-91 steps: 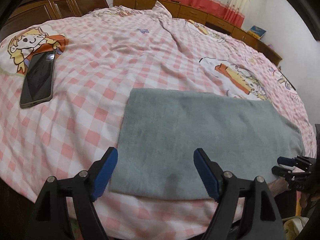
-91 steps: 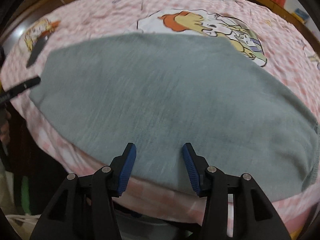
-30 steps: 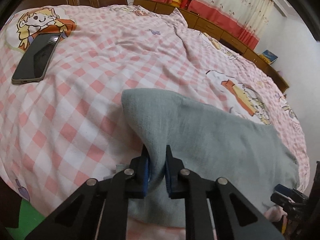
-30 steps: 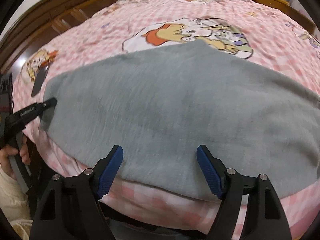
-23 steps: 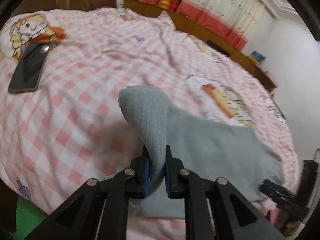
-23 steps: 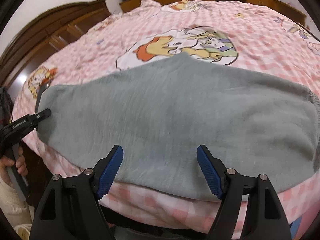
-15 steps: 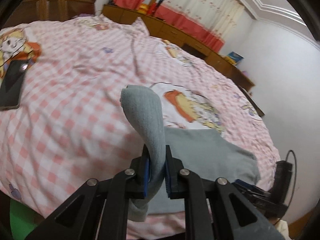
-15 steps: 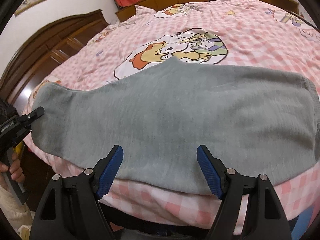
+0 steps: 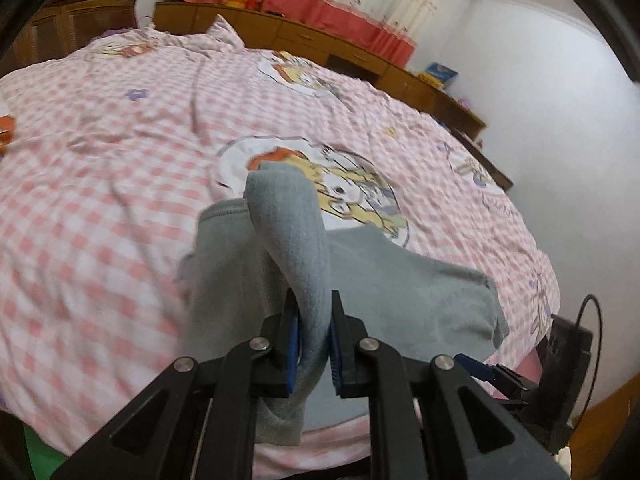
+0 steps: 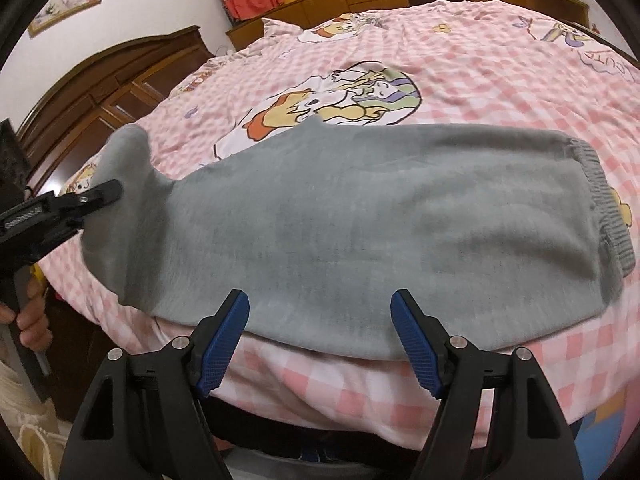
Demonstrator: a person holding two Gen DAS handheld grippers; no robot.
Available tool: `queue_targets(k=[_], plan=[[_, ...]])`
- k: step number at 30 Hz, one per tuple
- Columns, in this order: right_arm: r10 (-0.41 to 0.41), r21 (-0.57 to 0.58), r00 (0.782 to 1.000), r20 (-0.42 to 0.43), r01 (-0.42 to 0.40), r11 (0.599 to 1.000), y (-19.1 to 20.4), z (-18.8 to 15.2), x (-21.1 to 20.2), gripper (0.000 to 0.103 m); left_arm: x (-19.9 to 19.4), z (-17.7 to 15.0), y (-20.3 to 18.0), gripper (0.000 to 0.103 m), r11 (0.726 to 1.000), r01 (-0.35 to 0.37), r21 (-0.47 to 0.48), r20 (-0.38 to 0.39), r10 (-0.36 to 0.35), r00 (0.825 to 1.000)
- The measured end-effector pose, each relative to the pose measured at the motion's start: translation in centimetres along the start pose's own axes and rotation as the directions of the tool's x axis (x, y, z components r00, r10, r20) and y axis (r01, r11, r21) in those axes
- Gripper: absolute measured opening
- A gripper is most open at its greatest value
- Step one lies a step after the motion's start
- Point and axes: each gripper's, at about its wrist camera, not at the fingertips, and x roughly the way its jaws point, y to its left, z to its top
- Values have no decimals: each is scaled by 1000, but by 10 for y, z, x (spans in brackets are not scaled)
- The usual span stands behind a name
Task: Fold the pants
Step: 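Grasp a pant leg cuff with the left tool and lift it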
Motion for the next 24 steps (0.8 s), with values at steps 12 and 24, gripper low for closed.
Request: queue_targets(k=[12, 24], plan=[[-27, 27, 999, -33, 28, 999, -19, -7, 9, 76, 80, -14, -36, 13, 997, -20, 71, -140, 30, 990], [-42, 28, 998, -37, 43, 999, -20, -10, 17, 76, 78, -16, -35, 54, 998, -29, 47, -198, 37, 979]])
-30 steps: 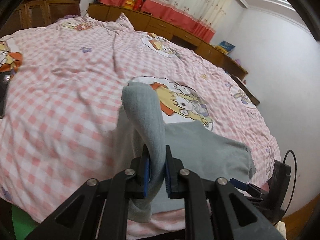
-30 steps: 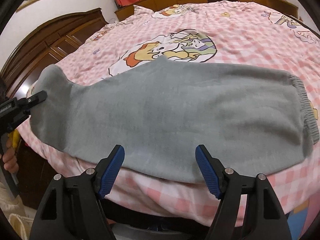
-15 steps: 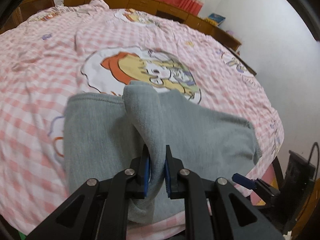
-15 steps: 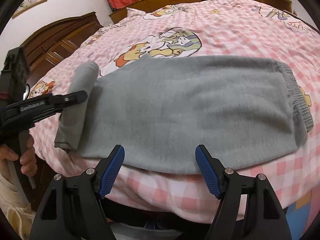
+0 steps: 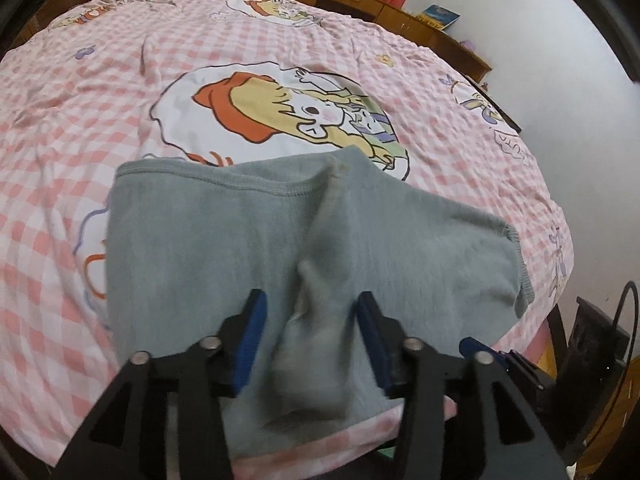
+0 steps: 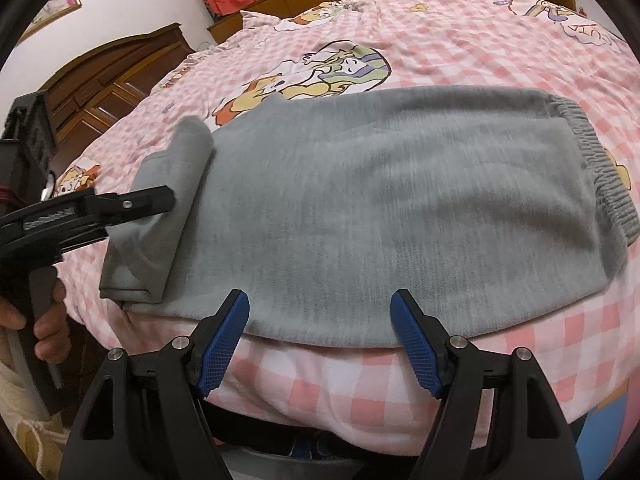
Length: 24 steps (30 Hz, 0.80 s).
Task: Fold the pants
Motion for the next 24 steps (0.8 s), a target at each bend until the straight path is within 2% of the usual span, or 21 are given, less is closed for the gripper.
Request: queue_targets(k=[6, 11, 16, 19, 24], plan=[[-7, -12, 1000, 0, 7, 1000, 5, 1, 0, 76, -24, -11, 7, 67, 1000, -26, 6, 40, 25, 999], [29, -14, 1000, 4, -28, 999, 14, 7, -3, 76, -39, -25, 23, 69, 992, -126, 16, 71, 125, 990], [86, -22, 996, 10, -86, 996, 31, 22, -5, 76, -41, -40, 46, 70, 983, -181, -24, 72, 182, 981], [115, -32, 993, 9, -115, 993, 43, 32, -1, 76, -37, -50, 59, 70, 982, -184, -51, 52, 187, 981], [148, -56, 988, -40, -150, 987, 65, 45, 15, 76, -24, -63, 74, 70, 983, -156, -100, 16, 158, 987]])
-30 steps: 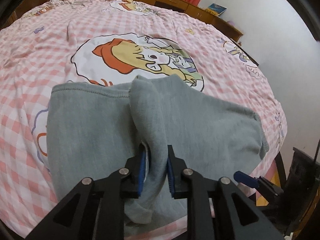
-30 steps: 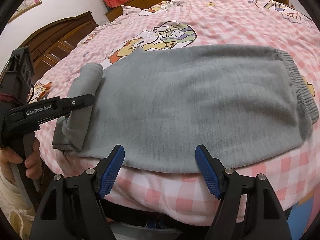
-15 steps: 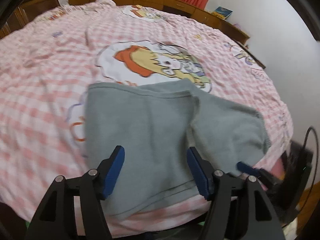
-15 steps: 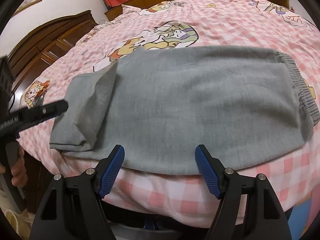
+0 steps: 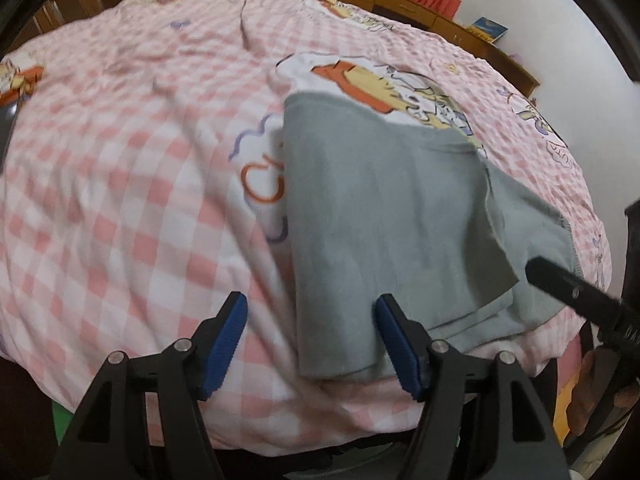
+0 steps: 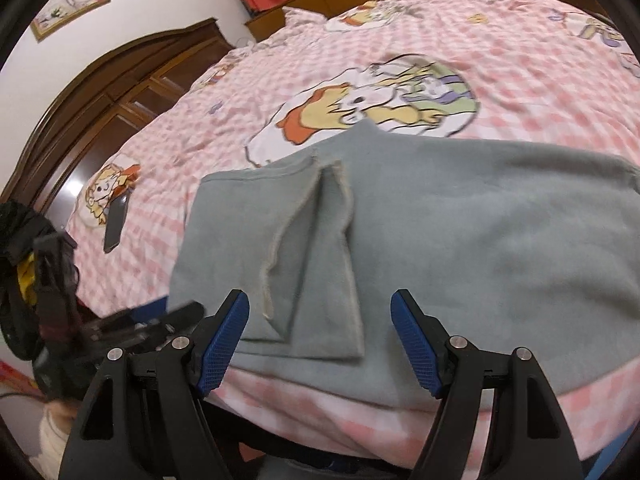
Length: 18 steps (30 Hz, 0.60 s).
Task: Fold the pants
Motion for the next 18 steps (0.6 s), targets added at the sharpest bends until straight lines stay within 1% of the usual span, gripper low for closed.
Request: queue_targets(k=[3, 6, 11, 13, 14, 16, 17, 18], plan=[[-17, -34, 1000, -14, 16, 999, 10, 6, 11, 76, 2, -3, 2, 72, 1000, 6, 1, -1, -6, 1000], [-32, -43, 999, -25, 31, 999, 15, 10, 21, 76, 0, -7, 4, 73, 1000, 14, 7, 2, -14, 1000], [-65, -60, 997, -50, 62, 996, 13, 13, 40, 76, -1, -12, 6, 74, 1000, 17, 15, 6, -17, 1000], [-60, -57, 997, -51, 57, 997, 9, 11, 43, 75, -2, -12, 6, 74, 1000, 18, 17, 8, -18, 1000], [-66, -56, 997, -47, 63, 996, 7, 11, 43, 70, -2, -12, 5, 74, 1000, 19, 17, 8, -19, 1000], [-90, -71, 995, -48, 86, 994, 8, 11, 45, 56, -3, -13, 6, 74, 1000, 21, 15, 9, -21, 1000], [-104, -89, 993, -51, 99, 991, 10, 12, 45, 37, -2, -13, 6, 74, 1000, 20, 14, 9, -20, 1000], [-98, -99, 994, -57, 92, 991, 11, 13, 46, 17, -2, -13, 6, 74, 1000, 20, 16, 9, -20, 1000]])
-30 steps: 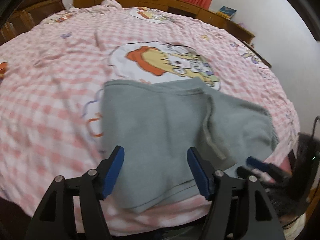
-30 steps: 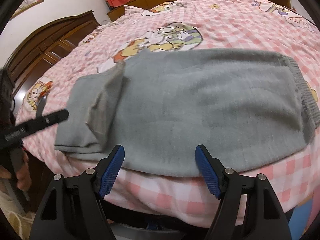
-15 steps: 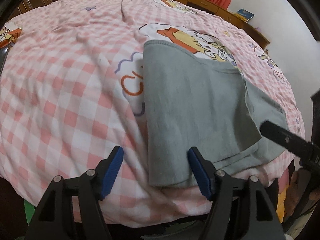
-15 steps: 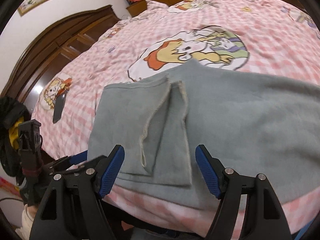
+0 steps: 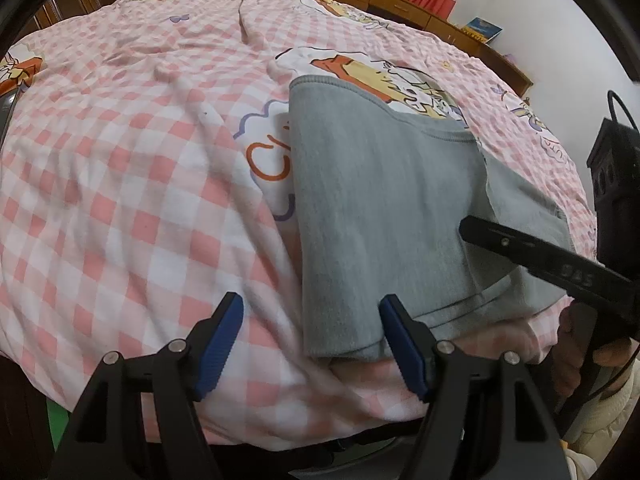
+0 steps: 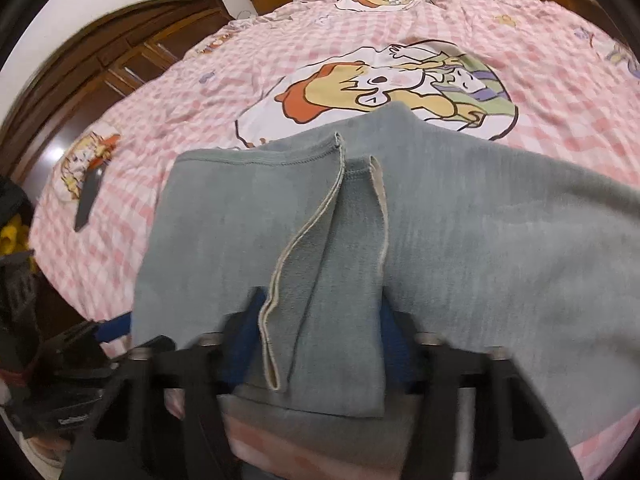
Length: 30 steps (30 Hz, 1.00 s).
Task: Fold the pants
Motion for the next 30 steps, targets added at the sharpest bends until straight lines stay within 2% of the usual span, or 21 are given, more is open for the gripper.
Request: queue_targets(k=[1, 3, 9, 18, 19, 22, 26, 30], plan=[[19, -1, 1000, -10, -19, 1000, 1, 1, 0, 11, 0, 0, 0, 74, 1000, -1, 1, 0, 1, 1000], [32, -8, 999, -4, -32, 999, 5, 5, -7, 7, -2, 0, -1, 74, 1000, -4, 4, 1, 4, 1000], [47, -43, 996, 79, -44, 998, 24, 29, -47, 6, -17, -7, -4, 74, 999, 45, 23, 9, -45, 999], [104, -52, 982, 155, -97, 994, 54, 57, -96, 6, -16, -15, -18, 74, 998, 43, 54, 30, -45, 999], [109, -58, 979, 172, -100, 993, 58, 59, -104, 6, -15, -14, -19, 74, 998, 21, 58, 42, -23, 999], [108, -70, 970, 216, -95, 993, 62, 63, -125, 6, -8, -13, -17, 74, 997, -60, 48, 39, 58, 998], [91, -90, 960, 264, -69, 994, 61, 70, -146, 6, -15, -14, -12, 75, 999, -33, 9, 45, 32, 998], [50, -61, 953, 298, -33, 998, 44, 74, -163, 6, -26, -17, -21, 75, 999, 1, 51, 57, -3, 998]])
